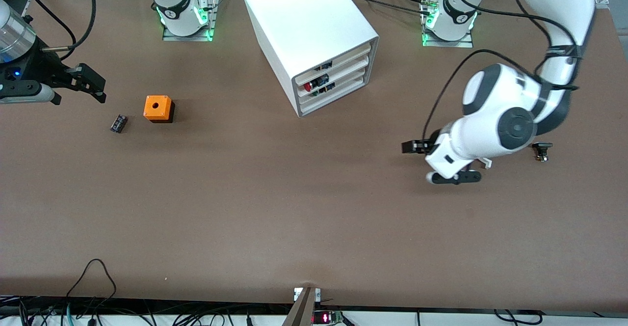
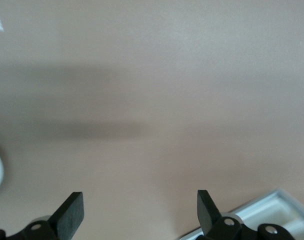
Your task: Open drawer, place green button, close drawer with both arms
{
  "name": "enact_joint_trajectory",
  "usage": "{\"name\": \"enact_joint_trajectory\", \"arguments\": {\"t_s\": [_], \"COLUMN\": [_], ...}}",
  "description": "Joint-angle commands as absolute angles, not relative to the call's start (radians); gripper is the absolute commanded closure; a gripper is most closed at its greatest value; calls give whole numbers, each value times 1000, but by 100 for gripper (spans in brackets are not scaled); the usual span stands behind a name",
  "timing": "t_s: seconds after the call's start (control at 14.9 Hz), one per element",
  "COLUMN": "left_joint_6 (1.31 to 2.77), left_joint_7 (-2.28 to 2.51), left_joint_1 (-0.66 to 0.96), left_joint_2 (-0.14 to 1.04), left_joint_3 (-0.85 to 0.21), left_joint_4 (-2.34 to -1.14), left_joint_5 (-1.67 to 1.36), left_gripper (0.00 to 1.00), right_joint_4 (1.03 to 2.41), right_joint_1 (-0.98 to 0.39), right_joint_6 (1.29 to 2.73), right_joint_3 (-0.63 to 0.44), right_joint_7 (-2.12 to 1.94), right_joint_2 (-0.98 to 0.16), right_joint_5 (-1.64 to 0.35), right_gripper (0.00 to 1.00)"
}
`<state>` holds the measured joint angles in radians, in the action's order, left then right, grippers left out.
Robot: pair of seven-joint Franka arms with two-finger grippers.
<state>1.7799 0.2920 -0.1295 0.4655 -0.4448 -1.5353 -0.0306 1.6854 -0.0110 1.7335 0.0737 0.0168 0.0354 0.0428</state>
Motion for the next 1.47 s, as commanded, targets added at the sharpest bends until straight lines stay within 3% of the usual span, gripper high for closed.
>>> {"name": "enact_joint_trajectory", "arguments": {"t_s": [0.0,0.2,0.47,0.6,1.41], "left_joint_6": [1661,1612,1589,1571,1586], "left_joint_7": [126,-9,-6,-5,78], "left_joint_1": [-141,-115,-46,-2,20], "left_joint_2": [398,251,45,17,-14], "left_joint_3": [-393,-267,-134,-52,-37], "left_joint_4": [-1479,-1520,-1660,-1660,-1709], "left_joint_5": [-6,-25,-28,-29,-14], "left_gripper": [0,0,0,0,0], "right_joint_4": [1660,1658,1658,1658,1623], "right_joint_1": [5,6,6,6,5], "right_joint_6": [1710,1718,1721,1721,1720], "right_joint_3": [83,80,80,80,81], "right_joint_7": [9,14,14,14,12], "right_joint_2": [26,26,28,26,25], "right_joint_5": [41,41,41,41,43], "right_gripper": [0,0,0,0,0]}}
